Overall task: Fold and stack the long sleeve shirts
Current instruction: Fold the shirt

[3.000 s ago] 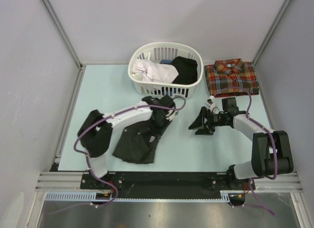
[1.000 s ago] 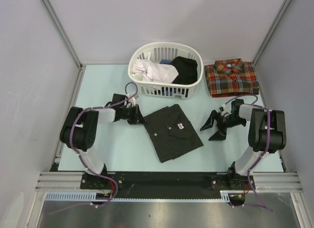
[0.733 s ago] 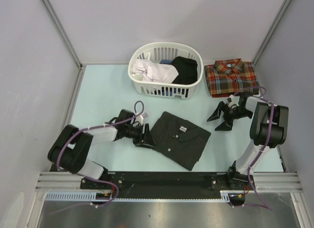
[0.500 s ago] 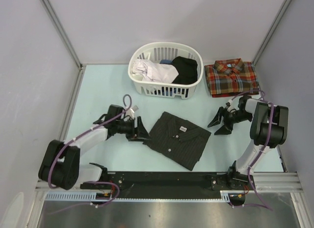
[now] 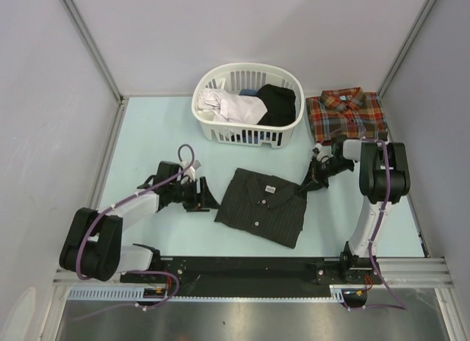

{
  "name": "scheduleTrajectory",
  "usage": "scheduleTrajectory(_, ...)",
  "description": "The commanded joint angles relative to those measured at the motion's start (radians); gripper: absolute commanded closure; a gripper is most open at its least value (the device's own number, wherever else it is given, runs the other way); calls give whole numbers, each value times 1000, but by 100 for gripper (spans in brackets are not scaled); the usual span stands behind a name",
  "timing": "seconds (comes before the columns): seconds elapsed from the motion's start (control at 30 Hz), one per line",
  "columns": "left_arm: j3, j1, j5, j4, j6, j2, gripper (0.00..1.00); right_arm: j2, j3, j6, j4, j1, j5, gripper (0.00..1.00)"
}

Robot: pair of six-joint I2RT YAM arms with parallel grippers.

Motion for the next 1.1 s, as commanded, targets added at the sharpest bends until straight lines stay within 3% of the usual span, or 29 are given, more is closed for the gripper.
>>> scheduleTrajectory(0.0,-123,-74,15,128,-144,-79,32,69,167,17,156,59,67,100)
scheduleTrajectory(0.1,-167,-122,12,185,-221,-81,33,73,221,10,157,72,95,96)
scheduleTrajectory(0.17,-147,-117,11,183,-213,-83,36,60,268,-45,86,58,111,85)
scheduleTrajectory(0.2,-129,-113,-2,167,-186,-90,39,46,273,-71,65,34,115,71)
scheduleTrajectory(0.27,-75,-102,-9,165,-106,-104,41,-20,265,-137,13,-5,113,59)
scheduleTrajectory(0.3,-54,-101,-20,160,-42,-106,44,-45,265,-160,-8,-31,108,49)
scheduleTrajectory(0.4,27,-96,-22,165,58,-69,46,-135,232,-237,-83,-59,41,43)
scheduleTrajectory(0.57,80,-97,-83,228,101,20,44,-285,51,-216,-68,-17,-85,44)
scheduleTrajectory(0.7,104,-97,-97,316,104,127,44,-327,-61,-199,8,58,-47,46)
scheduleTrajectory(1.07,156,-111,-75,413,83,275,47,-270,-66,-165,99,64,27,61)
